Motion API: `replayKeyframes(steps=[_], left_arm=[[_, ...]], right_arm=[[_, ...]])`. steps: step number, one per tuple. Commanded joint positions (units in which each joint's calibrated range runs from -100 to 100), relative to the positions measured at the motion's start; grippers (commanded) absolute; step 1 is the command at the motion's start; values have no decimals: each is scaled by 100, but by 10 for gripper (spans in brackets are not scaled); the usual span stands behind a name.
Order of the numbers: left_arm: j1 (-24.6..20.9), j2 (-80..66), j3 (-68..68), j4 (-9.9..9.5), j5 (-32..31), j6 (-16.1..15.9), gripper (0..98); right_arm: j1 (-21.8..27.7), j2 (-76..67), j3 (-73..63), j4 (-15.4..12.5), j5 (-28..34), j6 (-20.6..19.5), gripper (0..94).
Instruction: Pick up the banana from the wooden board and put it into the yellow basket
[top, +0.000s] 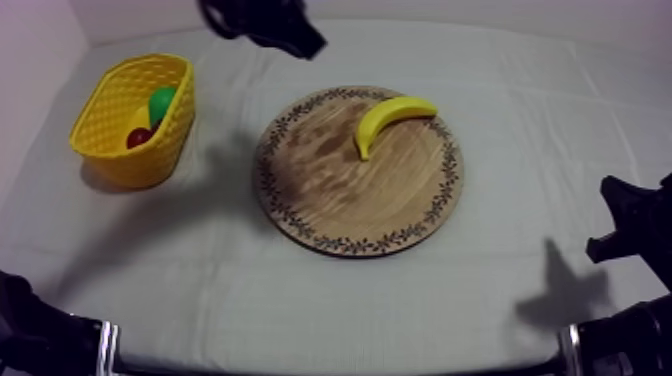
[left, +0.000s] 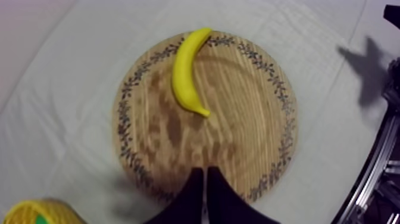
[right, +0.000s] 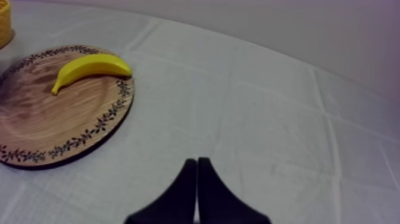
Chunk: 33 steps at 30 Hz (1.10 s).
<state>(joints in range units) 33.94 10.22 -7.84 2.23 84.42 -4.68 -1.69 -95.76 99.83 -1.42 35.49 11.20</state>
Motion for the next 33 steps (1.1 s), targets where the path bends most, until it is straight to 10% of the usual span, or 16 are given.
replayKeyframes(steps=[1, 11, 25, 33], left_arm=[[130, 769, -840, -71, 88, -2, 0], [294, 1578, -1786, -167, 211, -131, 43], [127, 2008, -2201, -32, 639, -202, 722], [121, 2441, -2488, 9, 741, -198, 856]], right_arm=[[0, 0, 5, -2, -1, 1, 2], [0, 0, 5, -2, -1, 5, 2], [0, 0, 5, -2, -1, 6, 2], [0, 0, 5, -2, -1, 6, 2]])
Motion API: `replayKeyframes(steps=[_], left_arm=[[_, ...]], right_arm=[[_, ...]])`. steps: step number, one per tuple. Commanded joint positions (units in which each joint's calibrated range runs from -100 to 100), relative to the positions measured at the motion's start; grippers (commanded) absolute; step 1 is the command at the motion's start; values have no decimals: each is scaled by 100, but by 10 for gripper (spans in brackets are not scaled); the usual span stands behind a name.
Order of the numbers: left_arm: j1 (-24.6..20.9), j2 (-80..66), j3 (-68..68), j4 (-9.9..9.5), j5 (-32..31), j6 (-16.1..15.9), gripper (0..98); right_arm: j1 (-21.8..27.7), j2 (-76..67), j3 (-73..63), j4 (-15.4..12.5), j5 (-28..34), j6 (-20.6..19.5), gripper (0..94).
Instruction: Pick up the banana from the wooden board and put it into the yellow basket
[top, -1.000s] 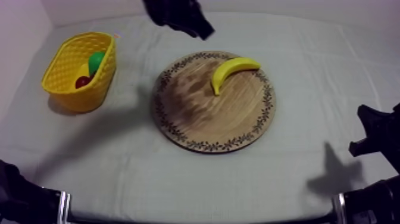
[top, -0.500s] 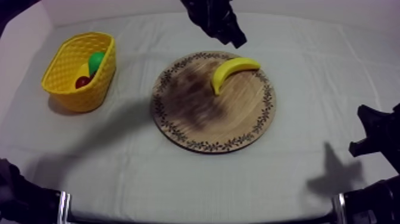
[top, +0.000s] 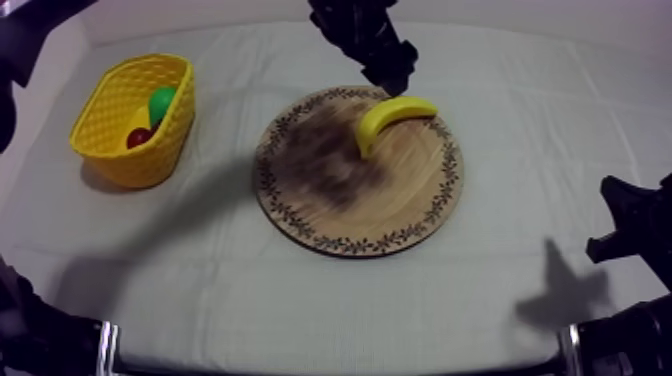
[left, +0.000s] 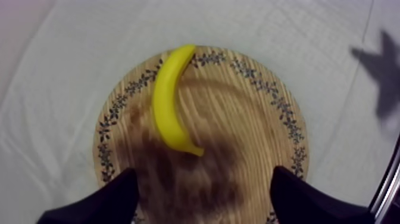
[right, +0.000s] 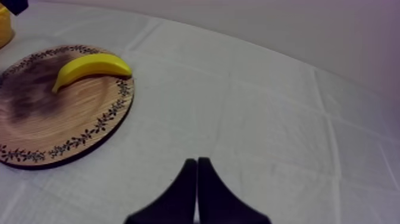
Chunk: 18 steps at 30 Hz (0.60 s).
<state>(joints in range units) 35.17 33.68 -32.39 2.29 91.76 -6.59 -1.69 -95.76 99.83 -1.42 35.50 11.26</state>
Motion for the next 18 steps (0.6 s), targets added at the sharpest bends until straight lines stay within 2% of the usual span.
replayKeyframes(steps=[1, 8, 18], left_arm=[[-2, 187, -82, 7, 9, -15, 859], [-13, 1010, -661, 53, 79, -48, 850], [-122, 2347, -2135, 141, 519, -128, 880]], right_arm=[[0, 0, 5, -2, -2, 0, 2], [0, 0, 5, -2, -2, 0, 2], [0, 0, 5, -2, -2, 0, 2]])
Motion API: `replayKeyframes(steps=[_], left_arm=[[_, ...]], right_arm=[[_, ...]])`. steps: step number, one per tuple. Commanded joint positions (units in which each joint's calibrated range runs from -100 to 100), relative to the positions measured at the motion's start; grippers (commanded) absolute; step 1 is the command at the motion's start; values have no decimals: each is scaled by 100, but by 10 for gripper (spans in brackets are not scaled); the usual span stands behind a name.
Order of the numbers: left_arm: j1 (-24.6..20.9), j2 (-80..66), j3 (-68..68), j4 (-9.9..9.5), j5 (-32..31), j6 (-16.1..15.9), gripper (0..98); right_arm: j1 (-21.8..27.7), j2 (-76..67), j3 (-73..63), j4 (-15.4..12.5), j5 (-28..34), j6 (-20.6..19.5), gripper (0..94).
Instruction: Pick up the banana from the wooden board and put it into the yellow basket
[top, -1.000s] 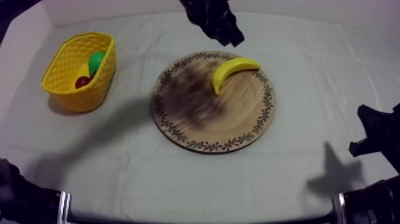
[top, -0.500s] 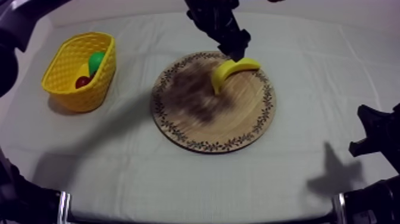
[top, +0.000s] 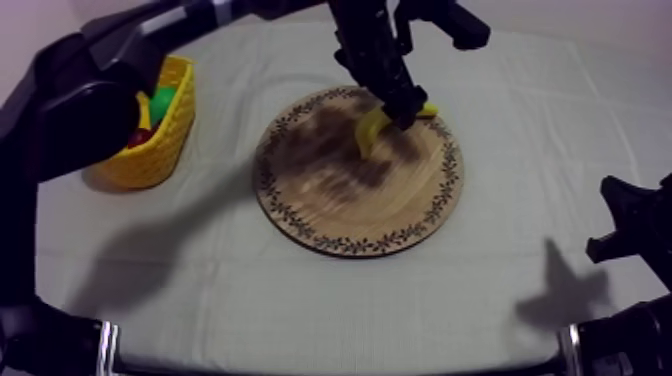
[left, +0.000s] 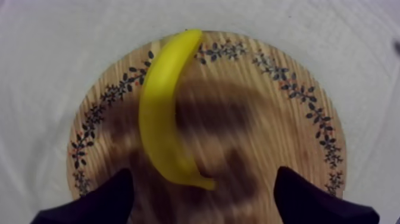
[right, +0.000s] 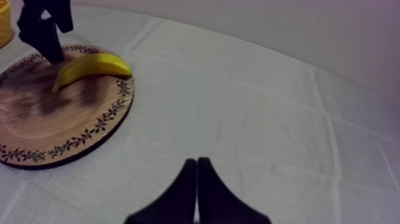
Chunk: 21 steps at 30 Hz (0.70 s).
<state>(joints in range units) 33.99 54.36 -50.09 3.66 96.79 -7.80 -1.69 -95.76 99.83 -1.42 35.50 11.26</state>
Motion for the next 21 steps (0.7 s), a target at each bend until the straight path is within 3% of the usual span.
replayKeyframes(steps=[1, 21], left_arm=[[-7, 396, -511, 9, 34, -15, 879], [-230, 1981, -2303, 170, 296, -138, 891]], right_arm=[[0, 0, 5, -2, -2, 0, 2], [0, 0, 5, -2, -2, 0, 2]])
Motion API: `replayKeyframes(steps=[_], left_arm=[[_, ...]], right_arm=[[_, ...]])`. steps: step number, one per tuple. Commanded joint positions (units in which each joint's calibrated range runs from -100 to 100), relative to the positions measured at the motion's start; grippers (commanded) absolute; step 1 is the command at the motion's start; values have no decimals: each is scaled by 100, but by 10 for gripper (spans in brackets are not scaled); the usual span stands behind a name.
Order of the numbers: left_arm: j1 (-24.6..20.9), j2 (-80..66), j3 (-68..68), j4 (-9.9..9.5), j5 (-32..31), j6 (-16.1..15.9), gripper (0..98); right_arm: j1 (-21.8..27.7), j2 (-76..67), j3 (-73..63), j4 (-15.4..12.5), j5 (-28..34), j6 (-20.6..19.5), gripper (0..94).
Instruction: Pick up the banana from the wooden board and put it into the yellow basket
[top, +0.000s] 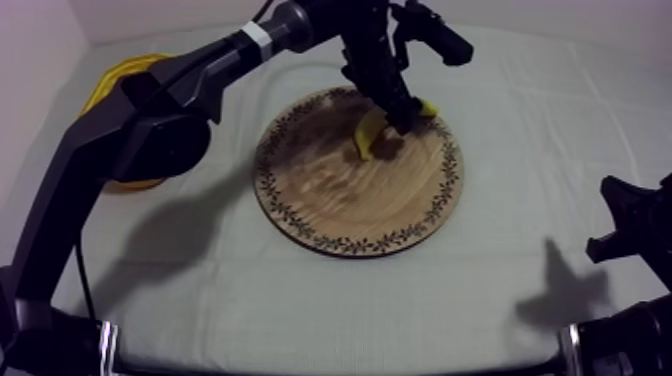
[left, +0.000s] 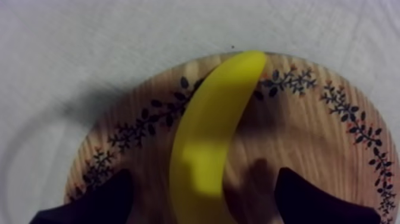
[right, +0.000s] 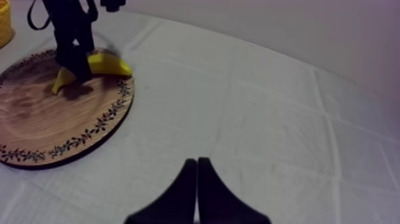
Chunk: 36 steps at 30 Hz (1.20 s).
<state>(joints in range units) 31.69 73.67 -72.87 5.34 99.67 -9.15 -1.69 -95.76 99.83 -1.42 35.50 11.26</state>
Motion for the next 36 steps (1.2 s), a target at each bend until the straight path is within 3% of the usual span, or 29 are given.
replayKeyframes(steps=[1, 6, 13, 17, 27, 36], left_arm=[[1, 93, -61, 0, 8, -9, 887], [10, 248, -159, -11, -52, -23, 793], [10, 349, -185, -34, -253, 106, 412], [-10, 369, -184, -23, -318, 131, 282], [-37, -48, 297, -23, -461, 178, 182], [57, -1670, 1857, -27, -760, 316, 170]], right_arm=[[0, 0, 5, -2, -2, 0, 2], [0, 0, 5, -2, -2, 0, 2], [0, 0, 5, -2, -2, 0, 2], [0, 0, 5, -2, -2, 0, 2], [0, 0, 5, -2, -2, 0, 2], [0, 0, 5, -2, -2, 0, 2]])
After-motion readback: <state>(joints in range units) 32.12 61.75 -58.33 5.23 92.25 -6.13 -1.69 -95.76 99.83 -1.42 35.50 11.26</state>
